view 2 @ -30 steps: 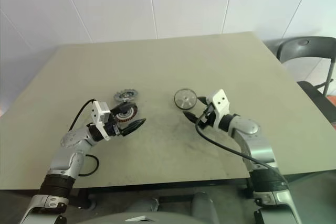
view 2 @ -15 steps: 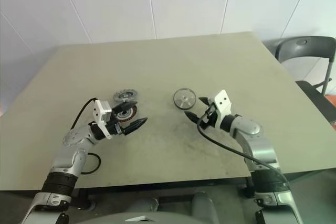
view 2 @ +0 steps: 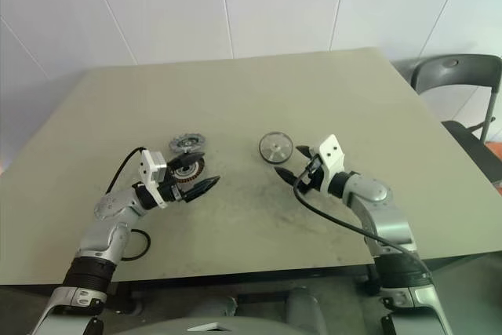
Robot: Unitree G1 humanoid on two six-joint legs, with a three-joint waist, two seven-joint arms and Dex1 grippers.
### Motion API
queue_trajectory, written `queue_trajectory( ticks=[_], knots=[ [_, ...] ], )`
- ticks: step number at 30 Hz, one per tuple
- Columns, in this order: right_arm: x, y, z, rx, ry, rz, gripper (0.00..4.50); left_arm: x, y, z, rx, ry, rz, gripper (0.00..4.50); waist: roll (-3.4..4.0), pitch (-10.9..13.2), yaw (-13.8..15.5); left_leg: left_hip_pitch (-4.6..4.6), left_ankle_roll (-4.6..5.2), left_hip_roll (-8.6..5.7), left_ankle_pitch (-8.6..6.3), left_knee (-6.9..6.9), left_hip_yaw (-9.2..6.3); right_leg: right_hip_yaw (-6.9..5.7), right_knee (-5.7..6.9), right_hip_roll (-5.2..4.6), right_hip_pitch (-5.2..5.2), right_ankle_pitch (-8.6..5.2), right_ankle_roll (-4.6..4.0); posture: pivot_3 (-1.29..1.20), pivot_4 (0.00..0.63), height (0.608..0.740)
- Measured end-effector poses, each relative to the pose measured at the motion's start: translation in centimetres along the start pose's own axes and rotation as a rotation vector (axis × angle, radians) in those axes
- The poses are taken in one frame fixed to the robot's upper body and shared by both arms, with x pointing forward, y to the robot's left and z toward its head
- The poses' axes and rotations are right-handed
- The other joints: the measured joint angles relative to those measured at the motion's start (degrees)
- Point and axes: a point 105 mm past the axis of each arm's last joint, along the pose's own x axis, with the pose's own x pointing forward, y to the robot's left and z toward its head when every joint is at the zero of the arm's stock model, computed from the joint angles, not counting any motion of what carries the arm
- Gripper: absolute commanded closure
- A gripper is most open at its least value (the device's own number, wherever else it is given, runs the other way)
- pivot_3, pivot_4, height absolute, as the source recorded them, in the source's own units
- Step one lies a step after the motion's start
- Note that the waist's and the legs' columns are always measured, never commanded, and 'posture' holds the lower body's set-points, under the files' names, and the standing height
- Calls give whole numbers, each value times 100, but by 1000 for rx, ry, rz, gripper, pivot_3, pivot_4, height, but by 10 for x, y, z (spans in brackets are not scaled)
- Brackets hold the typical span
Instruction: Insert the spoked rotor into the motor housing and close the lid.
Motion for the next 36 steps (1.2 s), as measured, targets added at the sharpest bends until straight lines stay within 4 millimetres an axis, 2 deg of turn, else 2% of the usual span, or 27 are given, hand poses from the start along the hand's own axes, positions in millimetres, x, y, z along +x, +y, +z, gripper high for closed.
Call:
queue_trajectory(
  ticks=[9, 16, 22, 25, 27, 31, 36],
  knots=[
    [-3, -4, -2, -8, 23, -15, 0, -6, 5, -9, -3, 4, 6, 26, -2, -1, 3, 0, 0, 0, 0, 3, 2, 0, 0, 0, 0, 5, -1, 0, 0, 740],
    [-35, -34, -8, -20, 94, -129, 0, -7, 6, -12, -1, 1, 8, 26, -12, -8, 14, -1, 1, 0, 0, 3, 5, 1, -3, 0, 0, 5, 0, 0, 0, 740],
    [-39, -33, -13, 11, 108, -127, 0, -3, 3, -11, -3, -8, 0, 26, -15, -9, -3, 8, 2, 20, -1, 6, 48, 3, -9, 2, -2, 35, 1, 0, 0, 740],
    [-30, -20, -11, 15, 100, -79, 0, -4, 4, -10, 2, -8, 6, 26, -16, -10, -6, 10, 3, 40, -1, 8, 69, 3, -29, 11, -2, 60, 0, 0, 0, 740],
    [-19, -4, -10, 23, 90, -23, 0, -6, 7, -9, 11, 0, 16, 26, -15, -10, -6, 9, 2, 68, -1, 7, 78, 3, -64, 33, -2, 92, -1, 0, 0, 740],
    [6, 22, -10, 4, 103, 65, 0, -17, 24, -6, 43, 17, 68, 26, -16, -10, -14, 11, -1, 93, 1, 10, 95, 4, -86, 54, -2, 127, -14, 0, 0, 740],
    [42, 44, 8, -67, 85, 138, 0, -24, 36, -2, 68, 6, 146, 26, -22, -14, -2, 12, -16, 106, 9, 10, 106, 4, -87, 68, -5, 143, -30, 0, 0, 740]
  ],
)
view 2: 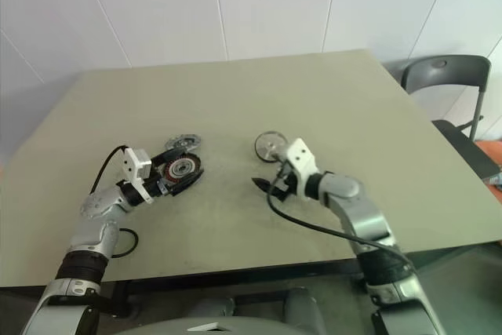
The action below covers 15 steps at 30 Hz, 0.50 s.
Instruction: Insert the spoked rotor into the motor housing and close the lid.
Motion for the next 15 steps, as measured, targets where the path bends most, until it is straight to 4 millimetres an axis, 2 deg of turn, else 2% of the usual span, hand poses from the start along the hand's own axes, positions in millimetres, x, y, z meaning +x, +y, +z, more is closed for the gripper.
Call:
queue_trajectory(
  ticks=[5, 8, 11, 15],
  knots=[
    [36, 10, 17, -86, 9, 56, 0, -8, 32, 14, 50, -5, 116, 26, -13, -8, -8, 1, -15, 21, 9, -3, 1, 0, 0, 22, -7, 18, -19, 0, 0, 740],
    [51, 21, 14, -144, 56, 114, 0, -14, 46, 23, 78, -30, 209, 26, -19, -13, -13, 3, -20, 28, 11, -8, 5, 0, 0, 26, -10, 20, -23, 0, 0, 740],
    [65, 37, 8, -214, 105, 199, 0, -17, 51, 27, 89, -38, 264, 26, -24, -16, -16, 0, -32, 32, 17, -10, 7, 0, 0, 28, -15, 23, -27, 0, 0, 740],
    [81, 56, 13, -306, 111, 296, 0, -14, 46, 37, 116, -67, 263, 26, -26, -18, -33, 2, -36, 36, 19, -11, 12, 0, 1, 31, -17, 29, -34, 0, 0, 740]
  ],
)
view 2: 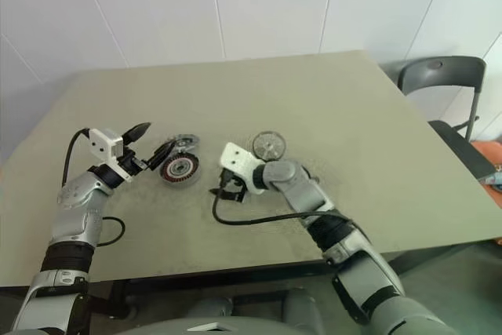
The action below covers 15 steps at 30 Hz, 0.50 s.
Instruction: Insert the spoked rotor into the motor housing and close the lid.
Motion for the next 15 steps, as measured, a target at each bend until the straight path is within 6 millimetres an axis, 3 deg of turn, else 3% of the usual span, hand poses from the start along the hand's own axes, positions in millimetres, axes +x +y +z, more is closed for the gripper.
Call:
queue_trajectory(
  ticks=[8, 15],
  knots=[
    [36, 3, 27, -157, -12, 56, 0, 3, -7, 1, -14, 2, -4, 26, -6, -4, -58, 12, -35, 49, 7, -4, 3, -1, 3, 60, -2, 31, -39, 0, 0, 740],
    [55, 1, 22, -203, 34, 59, 0, 3, -3, 3, -13, -6, 39, 26, -6, -5, -172, 34, -56, 73, 14, -14, 7, -1, 16, 94, -1, 49, -68, 0, 0, 740]
  ],
)
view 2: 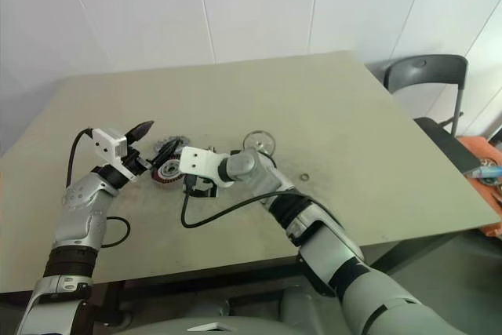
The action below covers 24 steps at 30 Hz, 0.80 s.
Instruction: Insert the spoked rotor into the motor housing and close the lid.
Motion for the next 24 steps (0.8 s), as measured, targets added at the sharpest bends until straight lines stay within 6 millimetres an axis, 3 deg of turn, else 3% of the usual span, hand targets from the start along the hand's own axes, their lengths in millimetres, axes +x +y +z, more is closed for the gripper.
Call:
queue_trajectory(
  ticks=[10, 14, 19, 24],
  knots=[
    [22, 8, 21, -49, -53, 21, 0, -5, 22, -1, 36, 5, 143, 26, 0, 0, 22, 21, -7, 24, 1, -6, 12, 0, 11, 16, 8, 5, -8, 0, 0, 740],
    [23, 9, 12, -17, -23, 23, 0, -7, 25, -8, 38, 24, 163, 26, 0, 0, 14, 24, -8, 24, 1, -7, 12, 0, 12, 16, 9, 5, -9, 0, 0, 740],
    [22, 6, -15, 100, 72, -17, 0, -5, 24, -11, 35, 8, 160, 26, 2, -2, 16, 28, -8, 24, 1, -8, 13, 0, 13, 16, 11, 7, -11, 0, 0, 740],
    [21, 5, -18, 114, 82, -23, 1569, -5, 24, -13, 35, 1, 159, 0, 3, -5, 13, 40, -8, 24, 1, -7, 17, 0, 15, 16, 22, 7, -11, 0, 0, 740]
  ],
)
